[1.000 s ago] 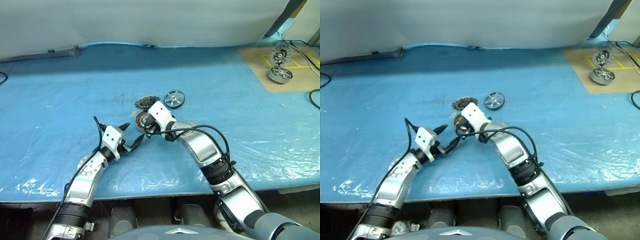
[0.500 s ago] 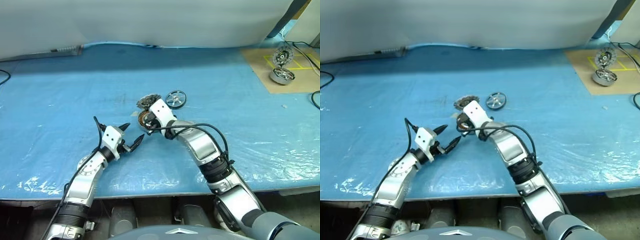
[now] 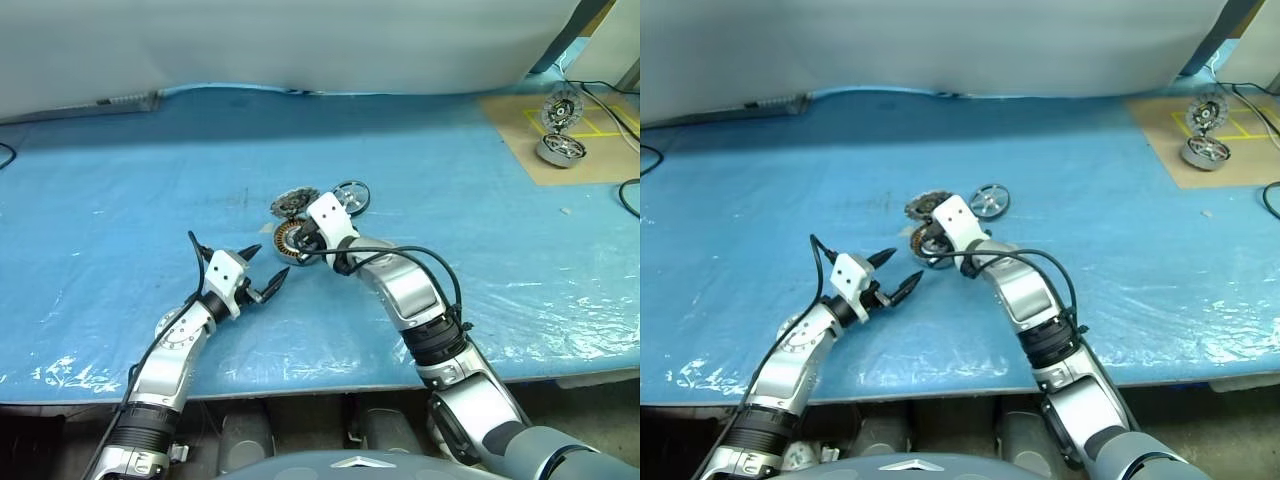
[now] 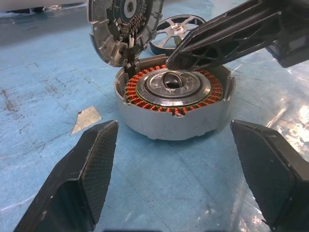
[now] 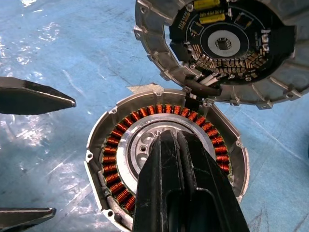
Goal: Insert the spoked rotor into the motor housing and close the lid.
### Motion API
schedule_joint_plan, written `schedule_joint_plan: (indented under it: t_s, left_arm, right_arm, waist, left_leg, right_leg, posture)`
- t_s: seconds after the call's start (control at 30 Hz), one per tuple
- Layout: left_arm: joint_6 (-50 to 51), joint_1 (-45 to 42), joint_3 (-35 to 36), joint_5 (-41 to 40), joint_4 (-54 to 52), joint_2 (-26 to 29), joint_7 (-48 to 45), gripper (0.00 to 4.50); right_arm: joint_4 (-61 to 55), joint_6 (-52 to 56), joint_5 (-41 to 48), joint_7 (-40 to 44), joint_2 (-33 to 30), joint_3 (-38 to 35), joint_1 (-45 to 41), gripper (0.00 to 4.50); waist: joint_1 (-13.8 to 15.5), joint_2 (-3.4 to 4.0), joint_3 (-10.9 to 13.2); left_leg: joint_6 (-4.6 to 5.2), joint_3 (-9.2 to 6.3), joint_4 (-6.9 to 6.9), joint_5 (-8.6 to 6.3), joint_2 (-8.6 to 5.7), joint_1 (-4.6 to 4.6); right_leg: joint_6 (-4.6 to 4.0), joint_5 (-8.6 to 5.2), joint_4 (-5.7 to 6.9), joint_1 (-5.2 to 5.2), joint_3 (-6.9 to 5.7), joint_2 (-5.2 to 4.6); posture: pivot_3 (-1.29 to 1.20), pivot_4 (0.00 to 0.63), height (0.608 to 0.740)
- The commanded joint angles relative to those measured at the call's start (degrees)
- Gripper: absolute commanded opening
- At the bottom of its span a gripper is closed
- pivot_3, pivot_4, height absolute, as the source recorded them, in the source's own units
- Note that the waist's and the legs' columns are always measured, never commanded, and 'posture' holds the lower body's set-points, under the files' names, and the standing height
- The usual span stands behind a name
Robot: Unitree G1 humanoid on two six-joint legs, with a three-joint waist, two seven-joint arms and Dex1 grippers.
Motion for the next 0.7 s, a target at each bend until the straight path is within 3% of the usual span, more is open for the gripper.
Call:
schedule_joint_plan:
  t_s: [0.03,0.33,0.7]
  left_arm:
    - [-0.4,-0.4,0.0,-0.2,-1.1,0.1,-0.2,3.98]
    - [-0.4,-0.4,0.1,-0.2,-1.1,0.2,-0.1,3.98]
    - [-0.4,-0.2,0.0,-0.1,-0.9,0.1,0.0,3.98]
  right_arm:
    - [1.3,-3.2,0.1,-0.5,1.1,-0.6,-1.2,0.03]
    - [7.0,-7.4,0.0,-1.1,1.3,-1.9,-2.8,0.03]
    - [1.0,-3.0,0.2,1.5,0.3,0.8,1.7,0.03]
  waist:
    - [0.0,0.0,0.0]
    - [0.0,0.0,0.0]
    - [-0.1,0.0,0.0]
  left_leg:
    - [0.0,0.0,0.0,0.0,0.0,0.0]
    - [0.0,0.0,0.01,0.0,0.0,-0.01]
    - [0.0,0.0,-0.02,0.0,0.0,0.0]
  right_leg:
    - [0.0,0.0,0.0,0.0,0.0,0.0]
    - [0.0,0.0,0.0,0.0,0.0,0.0]
    - [0.0,0.0,-0.02,0.0,0.0,0.0]
  posture:
    - [0.0,0.15,0.74]
    - [0.0,0.15,0.74]
    - [0.0,0.15,0.74]
